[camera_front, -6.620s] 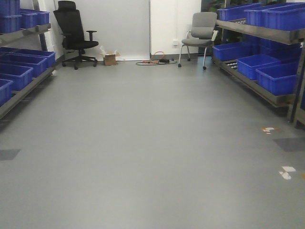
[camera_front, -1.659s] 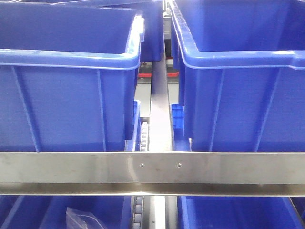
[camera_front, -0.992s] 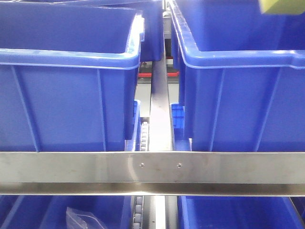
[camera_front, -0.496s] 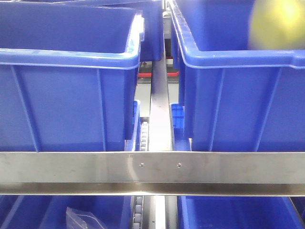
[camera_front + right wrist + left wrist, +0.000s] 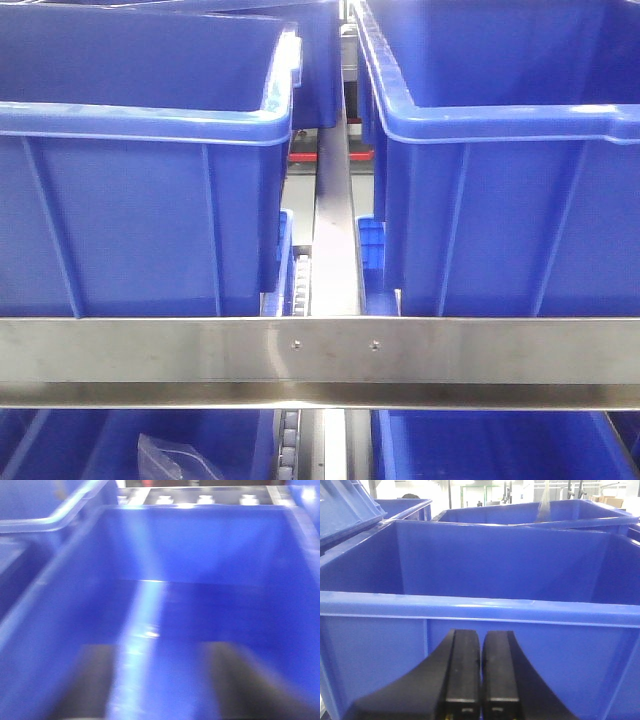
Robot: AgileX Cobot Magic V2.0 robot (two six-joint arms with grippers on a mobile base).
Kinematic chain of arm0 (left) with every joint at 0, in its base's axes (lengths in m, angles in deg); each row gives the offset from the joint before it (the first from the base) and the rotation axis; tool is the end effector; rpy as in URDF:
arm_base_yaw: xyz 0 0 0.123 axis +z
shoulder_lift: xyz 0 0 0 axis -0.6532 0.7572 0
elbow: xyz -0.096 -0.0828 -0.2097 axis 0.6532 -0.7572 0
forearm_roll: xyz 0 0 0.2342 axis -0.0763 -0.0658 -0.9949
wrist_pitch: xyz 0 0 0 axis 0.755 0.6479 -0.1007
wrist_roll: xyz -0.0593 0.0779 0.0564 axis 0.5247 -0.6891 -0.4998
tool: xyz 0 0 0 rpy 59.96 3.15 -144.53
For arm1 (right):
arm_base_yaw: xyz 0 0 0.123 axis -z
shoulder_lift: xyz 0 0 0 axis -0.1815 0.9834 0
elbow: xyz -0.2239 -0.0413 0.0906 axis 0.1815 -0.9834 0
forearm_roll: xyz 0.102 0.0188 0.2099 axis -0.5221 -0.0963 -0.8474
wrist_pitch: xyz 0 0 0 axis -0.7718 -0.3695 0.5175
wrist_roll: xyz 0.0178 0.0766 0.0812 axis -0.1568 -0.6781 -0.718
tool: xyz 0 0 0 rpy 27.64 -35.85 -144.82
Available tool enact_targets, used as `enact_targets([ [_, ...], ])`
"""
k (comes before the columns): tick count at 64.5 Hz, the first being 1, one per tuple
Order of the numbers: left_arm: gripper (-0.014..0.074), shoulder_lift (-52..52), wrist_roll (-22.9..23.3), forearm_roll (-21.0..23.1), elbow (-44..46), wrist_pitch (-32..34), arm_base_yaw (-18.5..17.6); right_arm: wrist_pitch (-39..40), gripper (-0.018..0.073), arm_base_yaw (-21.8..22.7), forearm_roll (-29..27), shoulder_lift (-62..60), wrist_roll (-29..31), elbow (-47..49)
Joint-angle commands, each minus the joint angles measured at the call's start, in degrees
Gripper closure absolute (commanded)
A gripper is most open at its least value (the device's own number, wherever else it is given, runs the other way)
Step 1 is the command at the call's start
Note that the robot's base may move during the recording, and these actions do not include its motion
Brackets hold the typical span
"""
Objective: Place yellow foam block on left shelf second layer
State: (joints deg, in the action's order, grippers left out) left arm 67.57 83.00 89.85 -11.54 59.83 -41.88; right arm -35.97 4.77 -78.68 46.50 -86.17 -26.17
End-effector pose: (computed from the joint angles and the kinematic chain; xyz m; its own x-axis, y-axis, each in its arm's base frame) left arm 0.1003 -0.0019 0.2144 0.0877 -0.0594 -0.9944 0.0242 0.9981 -0.0575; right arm 0.2504 0.0247 0.2947 -0.1798 0.1048 -0.9781 -0.0753 0.9899 0.1199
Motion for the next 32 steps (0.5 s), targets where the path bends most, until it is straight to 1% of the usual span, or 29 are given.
enact_targets([
  [1,0.0472,-1.0,0.2,0.3,-1.5,4.7,-0.4,1.5,0.0522,1.3,0.5,-2.8,0.3,1.8],
  [4,0.0472,-1.0,0.2,0.3,-1.5,4.7,-0.4,1.1,0.0499,1.5,0.5,-4.1,0.3,1.0],
  [15,0.0472,-1.0,0.2,0.3,-1.5,4.7,-0.4,1.7,0.0505,1.6,0.5,-10.5,0.3,-4.0],
  [25,0.0472,-1.0,0.2,0.3,-1.5,4.7,-0.4,4.0,0.0505,1.6,0.6,-19.2,0.4,-11.7],
  [32,0.0472,-1.0,0.2,0.3,-1.5,4.7,-0.4,4.1,0.0505,1.6,0.6,-26.2,0.4,-17.0],
])
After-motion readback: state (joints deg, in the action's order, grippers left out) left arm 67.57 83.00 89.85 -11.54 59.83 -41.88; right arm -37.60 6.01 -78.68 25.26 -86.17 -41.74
